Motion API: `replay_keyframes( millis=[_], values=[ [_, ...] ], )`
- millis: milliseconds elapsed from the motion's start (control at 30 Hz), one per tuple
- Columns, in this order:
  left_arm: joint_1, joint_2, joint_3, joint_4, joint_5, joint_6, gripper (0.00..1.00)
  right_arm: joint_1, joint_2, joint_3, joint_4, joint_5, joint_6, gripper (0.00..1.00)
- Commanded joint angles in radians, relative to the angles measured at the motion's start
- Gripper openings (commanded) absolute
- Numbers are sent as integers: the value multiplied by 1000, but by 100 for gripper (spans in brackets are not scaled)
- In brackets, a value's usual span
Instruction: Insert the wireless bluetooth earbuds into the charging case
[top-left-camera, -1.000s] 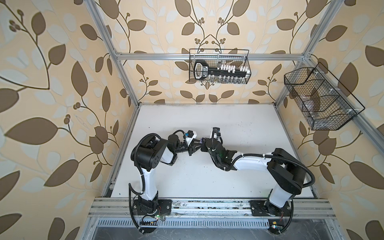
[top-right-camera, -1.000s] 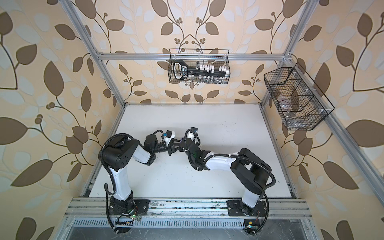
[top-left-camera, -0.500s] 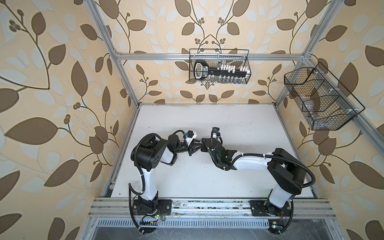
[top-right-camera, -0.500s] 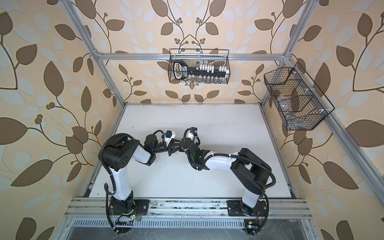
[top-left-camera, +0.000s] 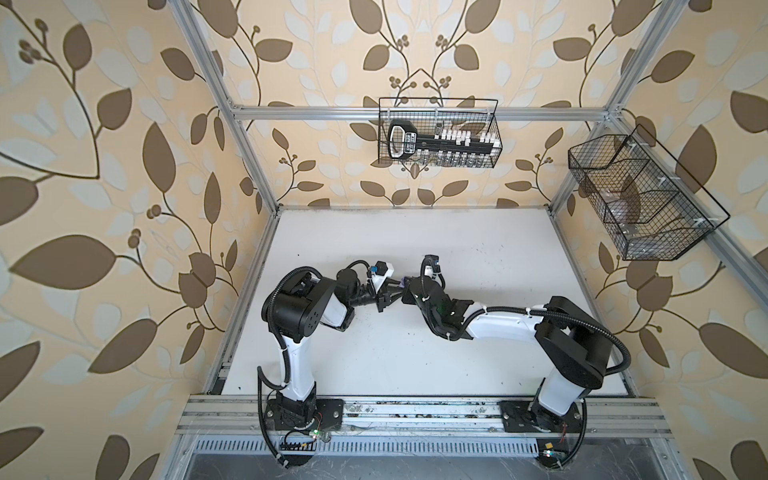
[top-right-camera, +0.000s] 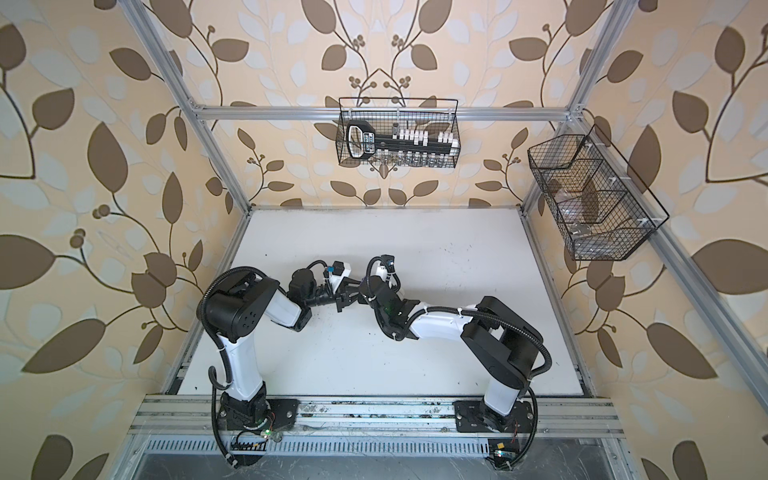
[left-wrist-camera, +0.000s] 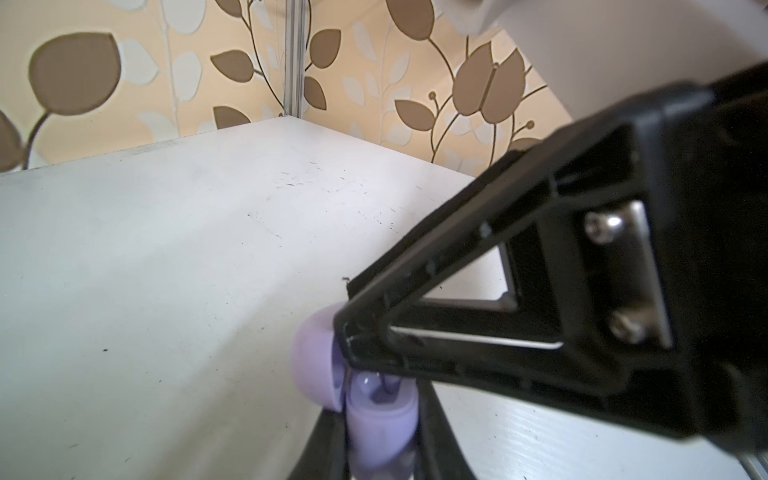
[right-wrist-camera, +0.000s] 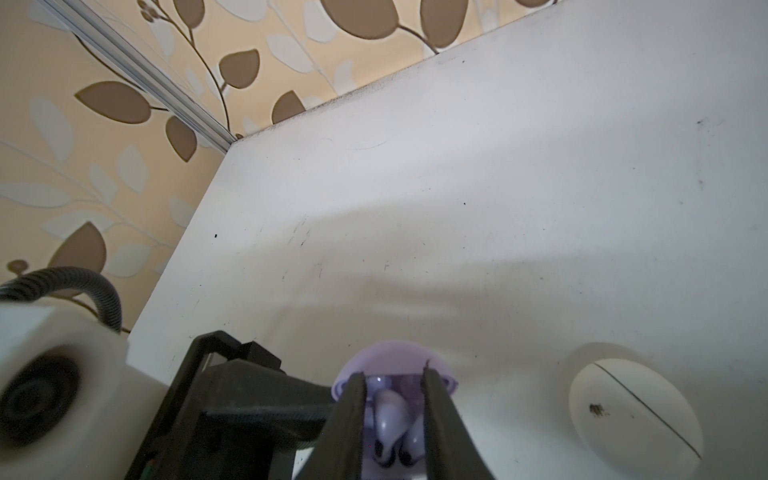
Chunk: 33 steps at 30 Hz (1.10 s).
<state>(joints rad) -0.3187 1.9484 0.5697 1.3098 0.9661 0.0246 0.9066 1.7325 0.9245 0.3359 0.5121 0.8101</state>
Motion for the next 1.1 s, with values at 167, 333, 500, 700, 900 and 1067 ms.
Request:
replay_keyframes(
  millis=[167, 333, 500, 700, 900, 1067],
  values=[
    [0, -17, 19, 108, 57, 9, 16, -2, -40, 12, -75, -4, -13, 33],
    [0, -17, 19, 110, 59, 8, 16, -5, -62, 10, -80, -4, -22, 35],
    [0, -16, 19, 110, 60, 9, 16, -7, -71, 10, -72, -16, -28, 36],
    [0, -16, 18, 111, 65, 10, 16, -7, -92, 11, -71, -18, -37, 38],
    [0, -16, 17, 111, 68, 9, 16, -12, -113, 20, -89, -19, -50, 38],
    [-1, -16, 18, 113, 68, 9, 16, -20, -127, 20, -108, -28, -47, 39]
  ],
)
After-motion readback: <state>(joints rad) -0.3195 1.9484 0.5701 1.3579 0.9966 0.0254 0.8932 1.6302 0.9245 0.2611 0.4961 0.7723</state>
